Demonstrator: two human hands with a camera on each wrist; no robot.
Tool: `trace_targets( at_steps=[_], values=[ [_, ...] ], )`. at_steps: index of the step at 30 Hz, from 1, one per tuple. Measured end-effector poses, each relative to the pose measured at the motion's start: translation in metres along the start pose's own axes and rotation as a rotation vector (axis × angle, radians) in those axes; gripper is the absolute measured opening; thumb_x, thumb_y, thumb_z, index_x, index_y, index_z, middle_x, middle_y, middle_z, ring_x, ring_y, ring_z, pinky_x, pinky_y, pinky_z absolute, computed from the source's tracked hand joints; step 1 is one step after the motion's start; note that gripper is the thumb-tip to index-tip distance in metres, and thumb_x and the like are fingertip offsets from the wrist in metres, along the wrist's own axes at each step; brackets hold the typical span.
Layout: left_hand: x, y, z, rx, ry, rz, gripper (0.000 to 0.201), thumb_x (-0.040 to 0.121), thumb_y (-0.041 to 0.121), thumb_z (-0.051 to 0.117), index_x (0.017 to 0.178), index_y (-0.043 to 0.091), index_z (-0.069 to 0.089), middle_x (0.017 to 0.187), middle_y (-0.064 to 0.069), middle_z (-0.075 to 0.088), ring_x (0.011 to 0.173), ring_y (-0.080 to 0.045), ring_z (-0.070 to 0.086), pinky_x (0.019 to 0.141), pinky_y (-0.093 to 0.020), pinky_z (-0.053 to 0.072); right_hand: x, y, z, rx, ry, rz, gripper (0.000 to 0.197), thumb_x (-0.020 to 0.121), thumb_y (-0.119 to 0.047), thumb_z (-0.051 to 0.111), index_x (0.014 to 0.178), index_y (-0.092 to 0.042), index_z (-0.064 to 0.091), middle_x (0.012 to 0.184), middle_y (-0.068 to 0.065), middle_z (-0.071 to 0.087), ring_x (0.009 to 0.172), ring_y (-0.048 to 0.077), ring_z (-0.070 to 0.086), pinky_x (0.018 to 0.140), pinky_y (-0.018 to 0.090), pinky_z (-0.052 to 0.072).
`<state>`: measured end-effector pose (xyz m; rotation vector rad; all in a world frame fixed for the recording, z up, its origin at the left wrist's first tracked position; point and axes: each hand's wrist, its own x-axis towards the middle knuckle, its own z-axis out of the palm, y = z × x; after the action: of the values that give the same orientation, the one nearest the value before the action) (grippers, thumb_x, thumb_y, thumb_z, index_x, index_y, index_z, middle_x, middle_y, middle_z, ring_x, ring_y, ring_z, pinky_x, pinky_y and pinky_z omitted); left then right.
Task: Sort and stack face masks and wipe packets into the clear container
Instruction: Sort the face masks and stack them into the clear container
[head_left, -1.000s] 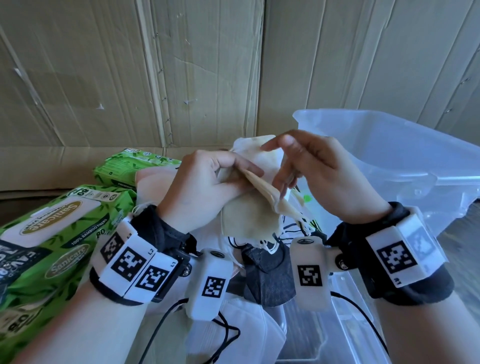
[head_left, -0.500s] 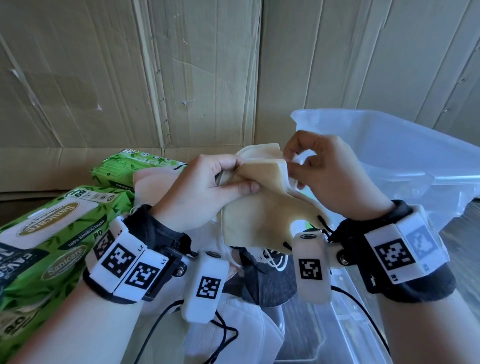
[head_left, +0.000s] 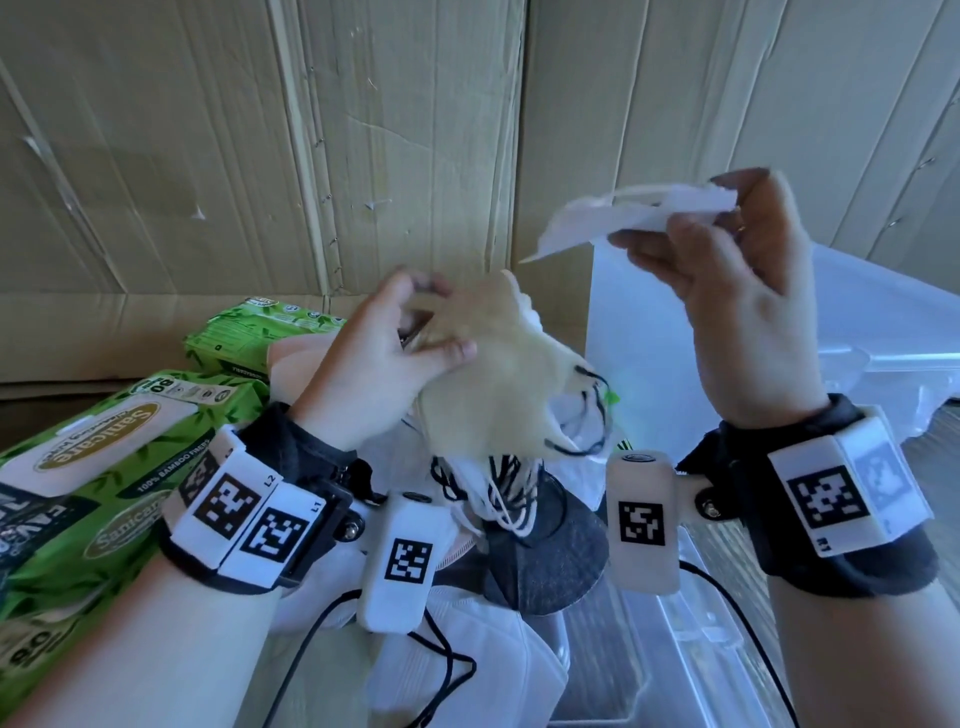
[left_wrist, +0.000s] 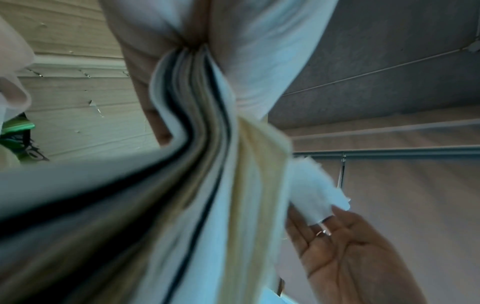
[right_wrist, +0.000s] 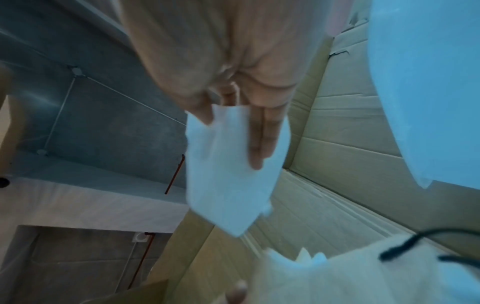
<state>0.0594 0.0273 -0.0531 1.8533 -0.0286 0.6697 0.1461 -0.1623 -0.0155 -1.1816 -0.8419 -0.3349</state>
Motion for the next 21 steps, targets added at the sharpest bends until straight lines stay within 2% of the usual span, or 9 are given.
trace_targets(
  at_steps=[2, 4, 7, 10, 13, 15, 16, 18, 21],
  values=[
    [0.001, 0.000, -0.001, 0.010, 0.063, 0.035, 0.047, 0.079, 0.001, 0.067, 0.100, 0.038, 0.047, 0.095, -0.002, 0.069, 0.080, -0.007, 0.065, 0.070, -0.028, 0.052, -0.005, -0.006, 0.005, 0.238, -0.131, 0.060, 0.013, 0.084, -0.011, 0.031, 0.083, -0.013, 0.043, 0.086, 0.011, 0.059, 0.086, 0.029, 0.061, 0.076, 0.028, 0.048],
    [0.000, 0.002, -0.001, 0.023, 0.064, 0.060, 0.042, 0.082, -0.003, 0.063, 0.094, 0.036, 0.053, 0.092, 0.003, 0.068, 0.076, -0.003, 0.062, 0.067, -0.025, 0.050, -0.007, -0.008, 0.007, 0.273, -0.229, 0.120, 0.020, 0.083, -0.017, 0.027, 0.083, -0.011, 0.047, 0.080, 0.012, 0.058, 0.084, 0.029, 0.054, 0.072, 0.029, 0.041],
    [-0.001, 0.003, 0.000, 0.027, 0.061, 0.045, 0.035, 0.085, -0.003, 0.059, 0.077, 0.030, 0.069, 0.075, 0.017, 0.069, 0.075, 0.002, 0.059, 0.075, -0.020, 0.046, -0.009, -0.002, 0.007, -0.028, -0.327, 0.118, 0.019, 0.086, -0.021, 0.038, 0.079, -0.012, 0.053, 0.071, 0.009, 0.068, 0.073, 0.029, 0.054, 0.068, 0.032, 0.040],
    [-0.003, 0.011, 0.003, -0.052, 0.028, 0.013, 0.029, 0.088, -0.001, 0.053, 0.083, 0.021, 0.072, 0.082, 0.017, 0.073, 0.089, 0.002, 0.065, 0.084, -0.015, 0.048, -0.011, 0.007, 0.008, -0.286, -0.401, 0.070, 0.008, 0.078, -0.009, 0.054, 0.076, -0.017, 0.055, 0.075, 0.002, 0.070, 0.078, 0.024, 0.063, 0.076, 0.041, 0.048],
    [-0.007, 0.018, 0.006, -0.126, -0.003, 0.017, 0.011, 0.077, 0.016, 0.071, 0.088, 0.017, 0.072, 0.090, 0.009, 0.074, 0.093, -0.006, 0.067, 0.085, -0.020, 0.050, -0.012, 0.011, 0.006, -0.323, -0.419, 0.050, 0.018, 0.070, -0.003, 0.060, 0.074, -0.020, 0.057, 0.083, 0.003, 0.069, 0.085, 0.026, 0.064, 0.083, 0.045, 0.050],
    [-0.009, 0.017, 0.007, -0.116, 0.033, -0.002, 0.033, 0.058, 0.024, 0.080, 0.089, 0.020, 0.071, 0.087, 0.007, 0.074, 0.084, -0.006, 0.067, 0.082, -0.025, 0.053, -0.012, 0.011, 0.007, -0.319, -0.413, 0.043, 0.026, 0.066, -0.003, 0.063, 0.077, -0.026, 0.056, 0.089, 0.002, 0.065, 0.084, 0.037, 0.059, 0.079, 0.053, 0.048],
    [-0.008, 0.016, 0.008, -0.101, 0.053, -0.004, 0.035, 0.055, 0.023, 0.080, 0.088, 0.022, 0.071, 0.084, 0.009, 0.074, 0.080, -0.005, 0.067, 0.080, -0.026, 0.054, -0.012, 0.011, 0.008, -0.308, -0.408, 0.041, 0.030, 0.065, -0.006, 0.064, 0.079, -0.030, 0.054, 0.092, -0.001, 0.063, 0.082, 0.041, 0.057, 0.075, 0.055, 0.047],
    [-0.009, 0.017, 0.009, -0.022, 0.068, 0.021, 0.033, 0.058, 0.012, 0.082, 0.086, 0.025, 0.071, 0.085, 0.015, 0.073, 0.080, -0.002, 0.067, 0.082, -0.027, 0.054, -0.012, 0.010, 0.011, -0.267, -0.375, 0.048, 0.031, 0.066, -0.015, 0.068, 0.087, -0.033, 0.052, 0.097, -0.009, 0.058, 0.084, 0.039, 0.058, 0.072, 0.052, 0.047],
    [-0.009, 0.018, 0.008, 0.035, 0.094, 0.044, 0.033, 0.064, 0.005, 0.082, 0.085, 0.029, 0.071, 0.090, 0.017, 0.072, 0.086, -0.003, 0.067, 0.088, -0.029, 0.051, -0.011, 0.010, 0.013, -0.322, -0.209, 0.072, 0.025, 0.073, -0.042, 0.063, 0.091, -0.029, 0.051, 0.092, -0.011, 0.055, 0.082, 0.014, 0.058, 0.070, 0.030, 0.046]
  ],
)
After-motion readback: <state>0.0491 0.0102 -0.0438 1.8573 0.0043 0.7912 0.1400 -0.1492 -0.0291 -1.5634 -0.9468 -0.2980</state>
